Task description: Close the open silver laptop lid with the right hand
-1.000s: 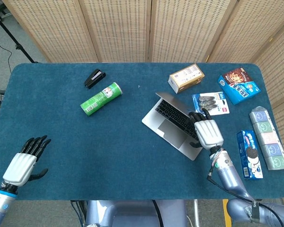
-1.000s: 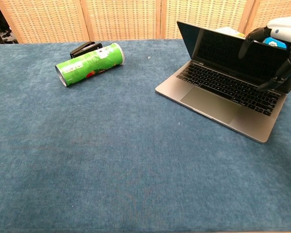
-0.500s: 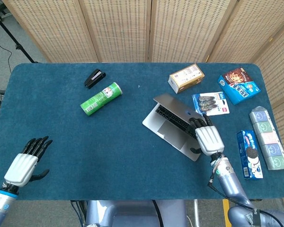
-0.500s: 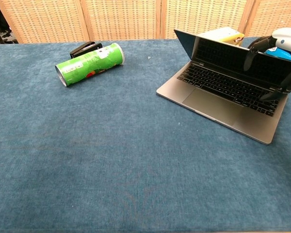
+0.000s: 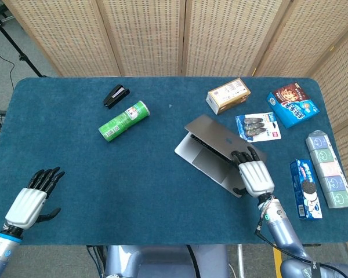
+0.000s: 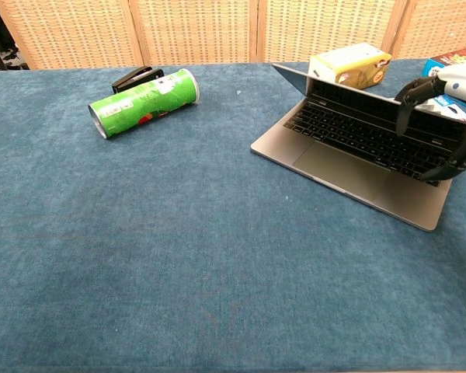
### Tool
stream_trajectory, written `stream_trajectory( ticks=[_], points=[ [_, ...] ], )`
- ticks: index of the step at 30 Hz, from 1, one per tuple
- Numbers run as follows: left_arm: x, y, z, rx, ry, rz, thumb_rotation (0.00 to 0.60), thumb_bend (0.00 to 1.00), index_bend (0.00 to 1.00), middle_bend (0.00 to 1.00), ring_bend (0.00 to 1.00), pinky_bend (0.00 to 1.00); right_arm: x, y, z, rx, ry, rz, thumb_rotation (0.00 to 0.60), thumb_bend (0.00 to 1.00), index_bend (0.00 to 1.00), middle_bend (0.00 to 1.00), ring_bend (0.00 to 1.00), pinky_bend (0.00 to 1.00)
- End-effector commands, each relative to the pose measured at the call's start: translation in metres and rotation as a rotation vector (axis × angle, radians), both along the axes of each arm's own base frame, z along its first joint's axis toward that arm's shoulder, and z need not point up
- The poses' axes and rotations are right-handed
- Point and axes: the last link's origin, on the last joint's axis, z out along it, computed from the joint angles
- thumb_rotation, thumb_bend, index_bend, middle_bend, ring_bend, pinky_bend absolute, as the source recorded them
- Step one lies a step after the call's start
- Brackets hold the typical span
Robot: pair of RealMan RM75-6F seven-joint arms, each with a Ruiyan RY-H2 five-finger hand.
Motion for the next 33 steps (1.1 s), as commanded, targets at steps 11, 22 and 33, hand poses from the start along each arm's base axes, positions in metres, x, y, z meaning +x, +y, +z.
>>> stream_trajectory(
  ticks=[11, 22, 33],
  points=[
    [0.0, -0.001, 0.0, -0.009, -0.001, 0.0, 0.6, 0.23, 0.0, 0.0, 0.0, 0.0, -0.008, 0.022, -0.011, 0.039, -0.004, -0.007, 0.6, 0.13, 0.13, 0.17, 0.19, 0.02],
    [-0.001, -0.001, 0.0, -0.013, 0.004, 0.008, 0.6, 0.23, 0.0, 0.0, 0.0, 0.0, -0.015, 0.031, -0.025, 0.084, -0.01, -0.025, 0.6, 0.13, 0.13, 0.17, 0.19, 0.02],
    [-0.001, -0.001, 0.001, -0.016, 0.009, 0.016, 0.6, 0.23, 0.0, 0.0, 0.0, 0.0, -0.023, 0.035, -0.037, 0.124, -0.012, -0.043, 0.6, 0.13, 0.12, 0.16, 0.18, 0.02]
  ],
)
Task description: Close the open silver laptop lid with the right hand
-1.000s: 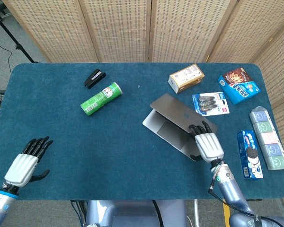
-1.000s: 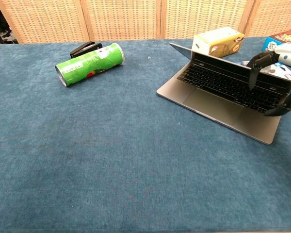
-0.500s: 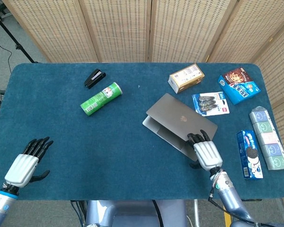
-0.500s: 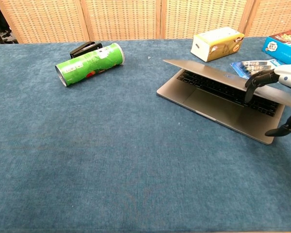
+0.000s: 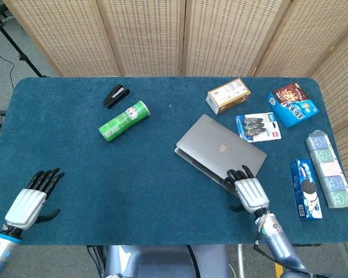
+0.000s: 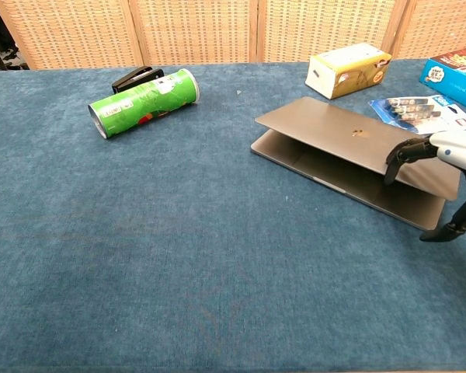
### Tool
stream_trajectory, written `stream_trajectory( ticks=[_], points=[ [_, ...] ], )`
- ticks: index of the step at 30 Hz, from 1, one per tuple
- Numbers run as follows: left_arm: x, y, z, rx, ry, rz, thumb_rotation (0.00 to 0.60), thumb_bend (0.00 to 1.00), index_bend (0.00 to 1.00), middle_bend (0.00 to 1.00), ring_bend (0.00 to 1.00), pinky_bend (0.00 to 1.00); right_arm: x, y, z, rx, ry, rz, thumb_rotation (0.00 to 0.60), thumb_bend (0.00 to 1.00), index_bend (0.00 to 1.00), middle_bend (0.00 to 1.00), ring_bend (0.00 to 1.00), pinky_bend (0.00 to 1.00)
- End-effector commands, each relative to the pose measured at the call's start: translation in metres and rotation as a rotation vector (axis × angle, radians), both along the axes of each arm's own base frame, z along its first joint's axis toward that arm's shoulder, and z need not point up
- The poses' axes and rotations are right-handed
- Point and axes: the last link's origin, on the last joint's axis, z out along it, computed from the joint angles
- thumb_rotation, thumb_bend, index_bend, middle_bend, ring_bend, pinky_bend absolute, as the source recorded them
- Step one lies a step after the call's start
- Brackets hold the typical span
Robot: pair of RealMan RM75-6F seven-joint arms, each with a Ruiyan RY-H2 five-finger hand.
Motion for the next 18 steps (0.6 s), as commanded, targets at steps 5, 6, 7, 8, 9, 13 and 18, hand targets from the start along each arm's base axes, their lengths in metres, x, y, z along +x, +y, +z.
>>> stream_trajectory(
  ticks=[5, 6, 7, 8, 9, 13, 18],
  points=[
    [0.0, 0.0, 0.0, 0.0, 0.001, 0.0, 0.6, 0.23, 0.0, 0.0, 0.0, 0.0, -0.006, 0.004, -0.009, 0.028, 0.002, -0.015, 0.6, 0.13, 0.12, 0.16, 0.18, 0.02],
    [0.0, 0.0, 0.0, 0.0, 0.002, 0.0, 0.6, 0.23, 0.0, 0.0, 0.0, 0.0, -0.006, 0.004, -0.01, 0.029, 0.002, -0.016, 0.6, 0.13, 0.12, 0.16, 0.18, 0.02],
    [0.0, 0.0, 0.0, 0.0, 0.002, 0.001, 0.6, 0.23, 0.0, 0.0, 0.0, 0.0, -0.006, 0.004, -0.011, 0.032, 0.002, -0.016, 0.6, 0.13, 0.12, 0.16, 0.18, 0.02],
    [0.0, 0.0, 0.0, -0.001, 0.002, 0.001, 0.6, 0.23, 0.0, 0.0, 0.0, 0.0, -0.007, 0.005, -0.011, 0.034, 0.002, -0.017, 0.6, 0.13, 0.12, 0.16, 0.18, 0.02],
    [0.0, 0.0, 0.0, -0.001, 0.002, 0.001, 0.6, 0.23, 0.0, 0.0, 0.0, 0.0, -0.007, 0.005, -0.012, 0.036, 0.002, -0.018, 0.6, 0.13, 0.12, 0.16, 0.18, 0.02],
    [0.0, 0.0, 0.0, -0.001, 0.004, 0.0, 0.6, 0.23, 0.0, 0.0, 0.0, 0.0, -0.008, 0.006, -0.015, 0.046, 0.002, -0.021, 0.6, 0.13, 0.12, 0.16, 0.18, 0.02],
    [0.0, 0.0, 0.0, 0.001, 0.003, 0.0, 0.6, 0.23, 0.0, 0.0, 0.0, 0.0, -0.011, 0.007, -0.019, 0.06, 0.006, -0.028, 0.6, 0.13, 0.12, 0.16, 0.18, 0.02]
  ],
)
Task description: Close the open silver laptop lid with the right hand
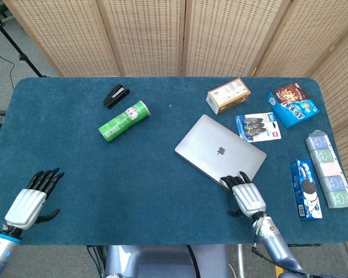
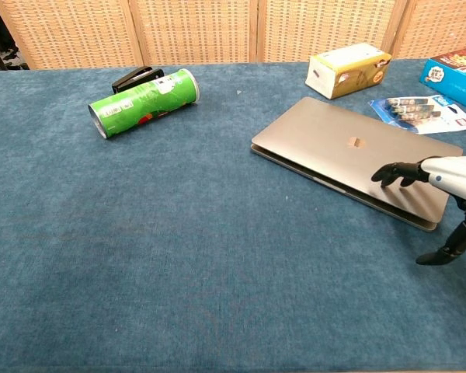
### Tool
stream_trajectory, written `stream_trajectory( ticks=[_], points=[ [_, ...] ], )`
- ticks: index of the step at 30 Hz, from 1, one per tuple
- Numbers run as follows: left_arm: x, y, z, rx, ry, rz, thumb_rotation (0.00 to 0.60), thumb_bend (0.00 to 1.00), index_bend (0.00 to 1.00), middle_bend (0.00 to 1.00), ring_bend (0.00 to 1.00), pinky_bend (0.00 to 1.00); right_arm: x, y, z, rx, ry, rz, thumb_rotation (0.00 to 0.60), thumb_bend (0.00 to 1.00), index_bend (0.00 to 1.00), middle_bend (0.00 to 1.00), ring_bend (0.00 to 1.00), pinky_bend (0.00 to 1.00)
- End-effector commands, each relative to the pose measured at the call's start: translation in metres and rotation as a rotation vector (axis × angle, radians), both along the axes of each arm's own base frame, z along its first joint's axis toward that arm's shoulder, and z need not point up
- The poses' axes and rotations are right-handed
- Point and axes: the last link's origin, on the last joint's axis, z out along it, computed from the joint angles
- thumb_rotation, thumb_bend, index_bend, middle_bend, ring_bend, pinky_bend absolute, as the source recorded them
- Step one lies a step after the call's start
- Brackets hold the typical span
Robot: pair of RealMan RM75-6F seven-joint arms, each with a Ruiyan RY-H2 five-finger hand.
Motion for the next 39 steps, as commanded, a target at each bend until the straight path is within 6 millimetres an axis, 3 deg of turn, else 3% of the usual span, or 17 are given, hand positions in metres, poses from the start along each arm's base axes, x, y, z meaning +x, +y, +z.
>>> stream_trajectory(
  ticks=[1, 15, 22, 27, 33, 39],
  points=[
    [0.0, 0.0, 0.0, 0.001, 0.0, 0.0, 0.6, 0.23, 0.0, 0.0, 0.0, 0.0, -0.001, 0.001, -0.002, 0.007, 0.001, -0.006, 0.6, 0.13, 0.12, 0.16, 0.18, 0.02],
    [0.0, 0.0, 0.0, 0.003, 0.002, -0.003, 0.6, 0.23, 0.0, 0.0, 0.0, 0.0, -0.006, 0.003, -0.011, 0.036, 0.007, -0.017, 0.6, 0.13, 0.11, 0.15, 0.17, 0.03],
    [0.0, 0.0, 0.0, 0.009, 0.001, -0.004, 0.6, 0.23, 0.0, 0.0, 0.0, 0.0, 0.0, 0.0, -0.003, -0.002, 0.003, 0.013, 0.6, 0.13, 0.08, 0.09, 0.11, 0.03],
    [0.001, 0.001, 0.001, 0.02, -0.004, -0.012, 0.6, 0.23, 0.0, 0.0, 0.0, 0.0, 0.014, -0.005, 0.016, -0.088, -0.02, 0.078, 0.6, 0.13, 0.07, 0.04, 0.04, 0.0],
    [0.002, 0.002, 0.003, 0.054, -0.021, -0.017, 0.6, 0.23, 0.0, 0.0, 0.0, 0.0, 0.024, -0.004, 0.046, -0.216, -0.047, 0.157, 0.6, 0.13, 0.06, 0.03, 0.03, 0.0],
    [0.003, 0.001, 0.006, 0.104, -0.046, -0.031, 0.6, 0.23, 0.01, 0.0, 0.0, 0.0, 0.018, 0.023, 0.092, -0.377, -0.077, 0.223, 0.6, 0.13, 0.06, 0.03, 0.03, 0.0]
  ],
)
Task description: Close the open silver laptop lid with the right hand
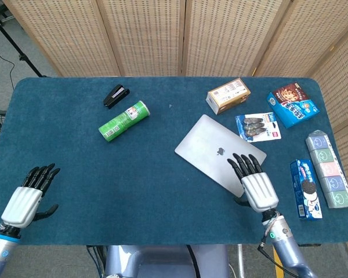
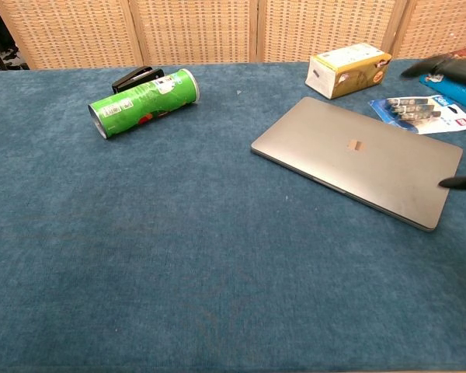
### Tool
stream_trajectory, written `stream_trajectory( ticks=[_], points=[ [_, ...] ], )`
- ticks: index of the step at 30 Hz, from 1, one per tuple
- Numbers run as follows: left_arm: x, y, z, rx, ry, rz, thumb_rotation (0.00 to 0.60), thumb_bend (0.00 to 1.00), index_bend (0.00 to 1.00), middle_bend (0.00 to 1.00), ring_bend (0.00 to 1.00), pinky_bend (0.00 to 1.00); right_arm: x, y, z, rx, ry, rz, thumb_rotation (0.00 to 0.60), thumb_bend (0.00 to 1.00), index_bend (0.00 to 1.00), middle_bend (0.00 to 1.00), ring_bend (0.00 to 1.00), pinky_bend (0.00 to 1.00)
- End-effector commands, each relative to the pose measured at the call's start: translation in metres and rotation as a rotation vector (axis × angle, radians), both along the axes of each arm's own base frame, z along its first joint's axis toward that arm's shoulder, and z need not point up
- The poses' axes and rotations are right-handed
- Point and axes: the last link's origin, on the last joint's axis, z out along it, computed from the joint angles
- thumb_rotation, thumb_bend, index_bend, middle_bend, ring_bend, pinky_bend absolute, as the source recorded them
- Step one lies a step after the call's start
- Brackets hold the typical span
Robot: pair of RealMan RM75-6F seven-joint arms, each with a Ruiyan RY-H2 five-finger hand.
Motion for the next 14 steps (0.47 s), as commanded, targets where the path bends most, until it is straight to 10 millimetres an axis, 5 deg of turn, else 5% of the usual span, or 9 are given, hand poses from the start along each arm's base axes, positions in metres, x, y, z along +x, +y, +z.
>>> stream_trajectory(
  ticks=[1, 14],
  points=[
    [0.001, -0.001, 0.001, 0.022, -0.012, -0.007, 0.6, 0.23, 0.01, 0.0, 0.0, 0.0, -0.008, 0.022, 0.035, -0.106, -0.047, 0.036, 0.6, 0.13, 0.06, 0.03, 0.03, 0.0],
    [0.012, -0.005, 0.009, 0.178, -0.115, -0.086, 0.6, 0.23, 0.03, 0.0, 0.0, 0.0, -0.067, 0.062, 0.092, -0.351, -0.179, 0.015, 0.6, 0.13, 0.05, 0.03, 0.03, 0.0]
  ],
)
